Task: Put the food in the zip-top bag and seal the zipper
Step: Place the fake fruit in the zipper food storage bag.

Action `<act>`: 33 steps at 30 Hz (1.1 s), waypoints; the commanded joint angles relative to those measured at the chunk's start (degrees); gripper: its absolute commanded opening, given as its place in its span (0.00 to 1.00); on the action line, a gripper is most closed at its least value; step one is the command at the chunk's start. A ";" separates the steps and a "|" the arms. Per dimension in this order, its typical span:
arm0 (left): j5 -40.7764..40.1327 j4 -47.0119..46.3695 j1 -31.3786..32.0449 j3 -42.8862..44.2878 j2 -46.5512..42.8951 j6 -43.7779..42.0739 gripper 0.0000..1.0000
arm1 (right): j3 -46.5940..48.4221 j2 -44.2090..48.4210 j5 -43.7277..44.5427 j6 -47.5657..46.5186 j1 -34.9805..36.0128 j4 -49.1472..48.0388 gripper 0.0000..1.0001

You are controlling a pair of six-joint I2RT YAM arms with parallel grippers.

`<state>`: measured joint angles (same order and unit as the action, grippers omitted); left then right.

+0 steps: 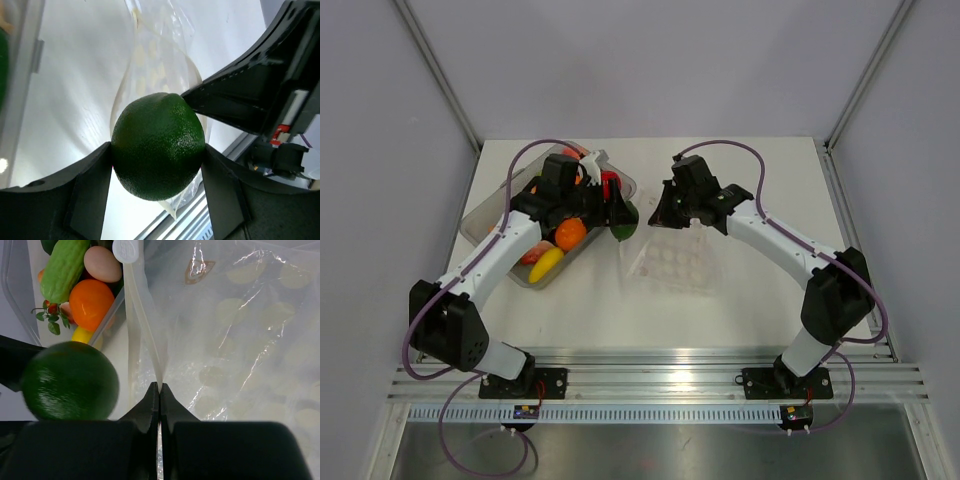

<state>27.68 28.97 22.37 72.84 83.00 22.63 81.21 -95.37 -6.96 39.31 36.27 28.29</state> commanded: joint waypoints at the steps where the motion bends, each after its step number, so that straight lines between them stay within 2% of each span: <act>1: 8.70 -11.10 0.48 -3.57 -2.14 6.54 0.09 | 1.76 1.50 -0.25 0.94 0.91 -2.28 0.00; 12: 8.09 -15.96 2.06 -6.66 2.69 10.32 0.08 | 1.49 3.26 -2.44 2.17 1.17 -3.95 0.00; 19: 5.28 -14.47 2.59 -5.16 5.24 8.92 0.08 | 1.50 4.67 -3.94 2.53 1.43 -4.04 0.00; 30: 5.54 -14.91 3.21 -5.60 7.52 8.74 0.08 | 0.62 7.75 -4.64 2.88 1.43 -4.39 0.00; 32: 5.63 -14.91 3.29 -5.60 7.61 8.83 0.10 | 0.79 7.22 -4.82 2.88 1.43 -4.56 0.00; 33: 5.72 -14.65 3.38 -5.43 7.53 8.83 0.22 | 0.79 7.04 -4.82 2.88 1.43 -4.65 0.00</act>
<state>32.58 16.64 25.63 66.89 90.59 31.57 80.84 -88.60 -10.35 41.69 37.15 26.00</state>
